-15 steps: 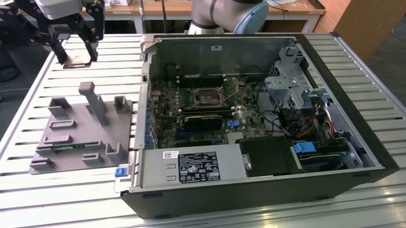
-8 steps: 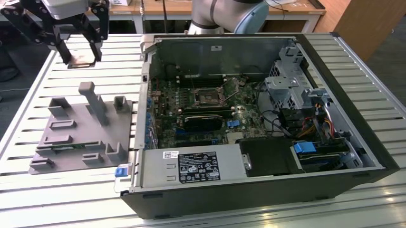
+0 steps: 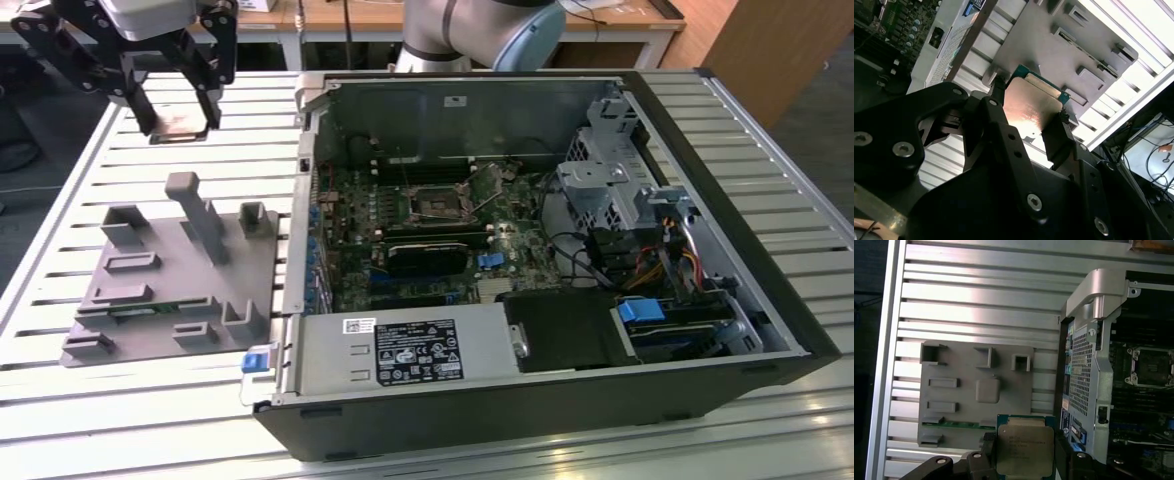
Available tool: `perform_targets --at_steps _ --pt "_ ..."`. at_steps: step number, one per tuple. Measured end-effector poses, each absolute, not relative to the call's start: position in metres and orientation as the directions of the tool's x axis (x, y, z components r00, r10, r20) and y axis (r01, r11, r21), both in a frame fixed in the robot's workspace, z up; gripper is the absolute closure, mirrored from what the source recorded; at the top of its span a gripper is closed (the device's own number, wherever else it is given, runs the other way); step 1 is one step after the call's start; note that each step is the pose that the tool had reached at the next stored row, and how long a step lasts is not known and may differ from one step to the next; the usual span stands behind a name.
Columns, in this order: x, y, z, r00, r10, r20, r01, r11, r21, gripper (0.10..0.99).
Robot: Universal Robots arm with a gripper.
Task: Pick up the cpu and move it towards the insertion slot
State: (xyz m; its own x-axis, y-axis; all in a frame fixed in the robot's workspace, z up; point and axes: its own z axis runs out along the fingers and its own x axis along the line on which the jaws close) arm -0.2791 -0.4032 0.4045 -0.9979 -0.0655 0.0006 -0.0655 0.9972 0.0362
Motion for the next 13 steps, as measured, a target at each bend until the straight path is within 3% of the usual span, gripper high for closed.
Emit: perform_targets --at_steps 13 --pt "-0.265 -0.403 0.404 -0.998 -0.066 0.001 -0.065 0.997 0.036 0.537"
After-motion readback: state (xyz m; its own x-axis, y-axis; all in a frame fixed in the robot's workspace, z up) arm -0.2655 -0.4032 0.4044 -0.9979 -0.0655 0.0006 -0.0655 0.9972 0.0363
